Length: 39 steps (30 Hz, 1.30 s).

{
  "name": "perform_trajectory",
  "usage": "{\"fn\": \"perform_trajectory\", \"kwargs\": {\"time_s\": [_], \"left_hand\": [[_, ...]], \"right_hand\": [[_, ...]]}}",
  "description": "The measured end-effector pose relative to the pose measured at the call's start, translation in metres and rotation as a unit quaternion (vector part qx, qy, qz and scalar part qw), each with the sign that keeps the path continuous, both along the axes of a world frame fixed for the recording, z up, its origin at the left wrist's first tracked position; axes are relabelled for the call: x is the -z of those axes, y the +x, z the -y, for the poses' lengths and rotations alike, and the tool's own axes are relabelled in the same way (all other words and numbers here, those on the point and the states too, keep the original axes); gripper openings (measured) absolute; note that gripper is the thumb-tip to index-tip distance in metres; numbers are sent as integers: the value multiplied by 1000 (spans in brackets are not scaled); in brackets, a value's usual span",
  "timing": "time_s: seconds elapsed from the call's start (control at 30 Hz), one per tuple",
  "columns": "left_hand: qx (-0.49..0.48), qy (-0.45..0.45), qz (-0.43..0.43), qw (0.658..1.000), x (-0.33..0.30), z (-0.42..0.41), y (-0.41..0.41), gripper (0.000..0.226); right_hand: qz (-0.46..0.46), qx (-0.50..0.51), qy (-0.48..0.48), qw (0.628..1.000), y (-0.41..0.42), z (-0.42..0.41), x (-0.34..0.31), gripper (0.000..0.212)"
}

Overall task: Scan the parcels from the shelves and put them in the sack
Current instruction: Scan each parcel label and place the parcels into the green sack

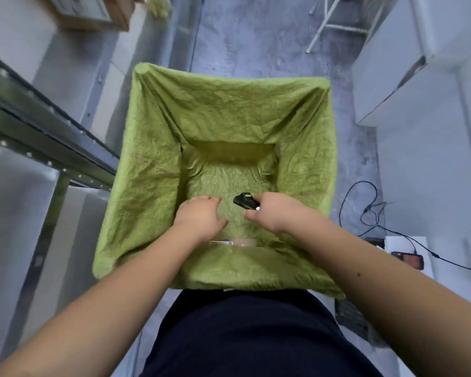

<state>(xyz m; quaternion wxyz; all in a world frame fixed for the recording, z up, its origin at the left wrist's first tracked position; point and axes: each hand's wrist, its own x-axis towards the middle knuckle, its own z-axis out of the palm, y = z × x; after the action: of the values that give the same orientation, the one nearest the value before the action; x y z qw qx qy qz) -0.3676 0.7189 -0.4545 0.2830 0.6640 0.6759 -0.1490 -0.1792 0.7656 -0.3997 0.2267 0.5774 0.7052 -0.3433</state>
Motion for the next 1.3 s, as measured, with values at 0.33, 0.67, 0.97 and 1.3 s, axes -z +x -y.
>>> {"fn": "perform_trajectory", "kwargs": {"time_s": [0.33, 0.67, 0.97, 1.3], "left_hand": [[-230, 105, -28, 967, -74, 124, 64, 76], [-367, 135, -118, 913, -112, 218, 107, 79], [-461, 183, -143, 857, -146, 348, 89, 84], [-538, 226, -181, 791, -191, 552, 61, 86]], "right_hand": [[-95, -143, 45, 984, 36, 34, -30, 55], [-127, -278, 111, 946, 42, 100, -89, 54], [-203, -372, 151, 893, -1, 217, -129, 47], [-257, -459, 188, 829, -69, 395, -169, 45]]}}
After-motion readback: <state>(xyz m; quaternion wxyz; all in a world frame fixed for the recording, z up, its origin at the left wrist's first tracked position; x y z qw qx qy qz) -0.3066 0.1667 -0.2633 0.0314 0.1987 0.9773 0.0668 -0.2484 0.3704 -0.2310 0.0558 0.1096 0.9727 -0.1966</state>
